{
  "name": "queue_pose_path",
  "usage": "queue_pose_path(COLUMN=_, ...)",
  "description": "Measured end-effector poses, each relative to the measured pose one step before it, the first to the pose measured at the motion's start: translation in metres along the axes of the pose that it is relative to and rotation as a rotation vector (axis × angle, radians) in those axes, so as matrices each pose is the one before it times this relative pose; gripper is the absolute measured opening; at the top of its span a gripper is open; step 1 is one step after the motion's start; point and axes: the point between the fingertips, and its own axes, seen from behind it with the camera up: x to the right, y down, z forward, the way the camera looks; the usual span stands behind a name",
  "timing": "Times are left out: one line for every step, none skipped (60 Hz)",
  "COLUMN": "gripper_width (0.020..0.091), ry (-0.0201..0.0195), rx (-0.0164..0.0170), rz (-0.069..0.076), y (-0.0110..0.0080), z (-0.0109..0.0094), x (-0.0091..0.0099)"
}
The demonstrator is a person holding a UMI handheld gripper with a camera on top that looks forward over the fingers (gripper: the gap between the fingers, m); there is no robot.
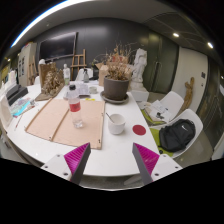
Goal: Pour water
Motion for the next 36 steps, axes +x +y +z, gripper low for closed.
queue_pose_path(gripper_width=0.0860, ry=-0.00011, rx=0.00111, rz=-0.0009, y=-0.00083, z=-0.00030, x=0.00073)
queue_pose_path(gripper_width=0.0859, ry=-0.00153, rx=0.00135, rz=-0.0005, y=-0.00051, z=0.00074, x=-0.00132)
queue_pose_path(gripper_width=0.0859, ry=-0.00239, rx=0.00046, rz=-0.0005, y=-0.00060, z=0.00110, x=-0.00205)
queue_pose_path(gripper_width=0.0858, ry=-0.00256, rx=-0.00059, rz=-0.0005, y=-0.00038, z=0.00131, x=-0.00246)
queue_pose_path(gripper_width=0.0858, ry=-0.00240, rx=-0.00112, rz=-0.0003, y=-0.00044, z=0.00154, x=-0.00252)
queue_pose_path(gripper_width=0.0860, ry=-0.00265, rx=-0.00049, rz=-0.0011, y=-0.00021, z=0.00108, x=-0.00242)
queue_pose_path(gripper_width=0.0858, ry=-0.00336, rx=-0.00036, rz=0.0004, y=-0.00144, z=0.00244, x=-0.00457)
queue_pose_path(gripper_width=0.0858, ry=-0.00382, rx=0.00031, rz=0.0004, y=-0.00142, z=0.00202, x=-0.00403)
queue_pose_path(gripper_width=0.0859, ry=-0.00397, rx=0.00044, rz=0.0001, y=-0.00124, z=0.00246, x=-0.00436)
queue_pose_path(gripper_width=0.0858, ry=-0.00398, rx=0.00025, rz=-0.0008, y=-0.00117, z=0.00251, x=-0.00449)
queue_pose_path(gripper_width=0.0857, ry=-0.00383, rx=0.00013, rz=-0.0013, y=-0.00057, z=0.00266, x=-0.00450)
queue_pose_path(gripper_width=0.0860, ry=-0.00316, rx=-0.00033, rz=-0.0017, y=-0.00067, z=0.00237, x=-0.00475)
queue_pose_path(gripper_width=0.0860, ry=-0.00274, rx=0.00094, rz=-0.0017, y=-0.00065, z=0.00241, x=-0.00475)
queue_pose_path(gripper_width=0.0858, ry=-0.00259, rx=0.00227, rz=-0.0016, y=-0.00093, z=0.00288, x=-0.00435)
queue_pose_path(gripper_width=0.0859, ry=-0.00244, rx=0.00349, rz=-0.0008, y=-0.00100, z=0.00279, x=-0.00461)
queue_pose_path(gripper_width=0.0858, ry=-0.00245, rx=0.00414, rz=-0.0004, y=-0.00112, z=0.00320, x=-0.00472)
queue_pose_path(gripper_width=0.0860, ry=-0.00283, rx=0.00437, rz=-0.0007, y=-0.00100, z=0.00346, x=-0.00494)
queue_pose_path(gripper_width=0.0859, ry=-0.00279, rx=0.00349, rz=-0.0006, y=-0.00050, z=0.00355, x=-0.00516)
queue_pose_path(gripper_width=0.0859, ry=-0.00341, rx=0.00257, rz=-0.0008, y=-0.00035, z=0.00399, x=-0.00554)
queue_pose_path(gripper_width=0.0858, ry=-0.00296, rx=0.00128, rz=-0.0013, y=0.00004, z=0.00420, x=-0.00525)
queue_pose_path(gripper_width=0.0858, ry=-0.00273, rx=0.00104, rz=-0.0003, y=-0.00008, z=0.00424, x=-0.00534)
queue_pose_path(gripper_width=0.0860, ry=-0.00217, rx=0.00238, rz=0.0004, y=-0.00056, z=0.00463, x=-0.00558)
queue_pose_path(gripper_width=0.0859, ry=-0.00168, rx=0.00457, rz=0.0009, y=-0.00069, z=0.00494, x=-0.00584)
queue_pose_path(gripper_width=0.0861, ry=-0.00155, rx=0.00549, rz=0.0018, y=-0.00022, z=0.00528, x=-0.00639)
queue_pose_path(gripper_width=0.0861, ry=-0.00040, rx=0.00426, rz=0.0008, y=-0.00030, z=0.00565, x=-0.00535)
queue_pose_path(gripper_width=0.0860, ry=-0.00011, rx=0.00180, rz=-0.0001, y=-0.00011, z=0.00557, x=-0.00527)
queue_pose_path(gripper_width=0.0861, ry=-0.00011, rx=0.00163, rz=-0.0003, y=-0.00032, z=0.00584, x=-0.00535)
queue_pose_path(gripper_width=0.0858, ry=0.00071, rx=0.00344, rz=-0.0002, y=-0.00084, z=0.00578, x=-0.00481)
queue_pose_path(gripper_width=0.0858, ry=0.00116, rx=0.00640, rz=0.0009, y=-0.00164, z=0.00587, x=-0.00480)
queue_pose_path(gripper_width=0.0858, ry=0.00099, rx=0.00913, rz=0.0007, y=-0.00219, z=0.00598, x=-0.00516)
queue_pose_path(gripper_width=0.0858, ry=0.00130, rx=0.01033, rz=0.0002, y=-0.00205, z=0.00615, x=-0.00464)
queue_pose_path(gripper_width=0.0858, ry=0.00192, rx=0.01056, rz=0.0000, y=-0.00244, z=0.00632, x=-0.00453)
queue_pose_path(gripper_width=0.0861, ry=0.00306, rx=0.00932, rz=0.0005, y=-0.00218, z=0.00667, x=-0.00402)
queue_pose_path(gripper_width=0.0860, ry=0.00395, rx=0.00812, rz=0.0010, y=-0.00201, z=0.00666, x=-0.00392)
queue_pose_path(gripper_width=0.0860, ry=0.00428, rx=0.00704, rz=0.0019, y=-0.00196, z=0.00674, x=-0.00375)
queue_pose_path(gripper_width=0.0860, ry=0.00350, rx=0.00652, rz=0.0018, y=-0.00183, z=0.00655, x=-0.00397)
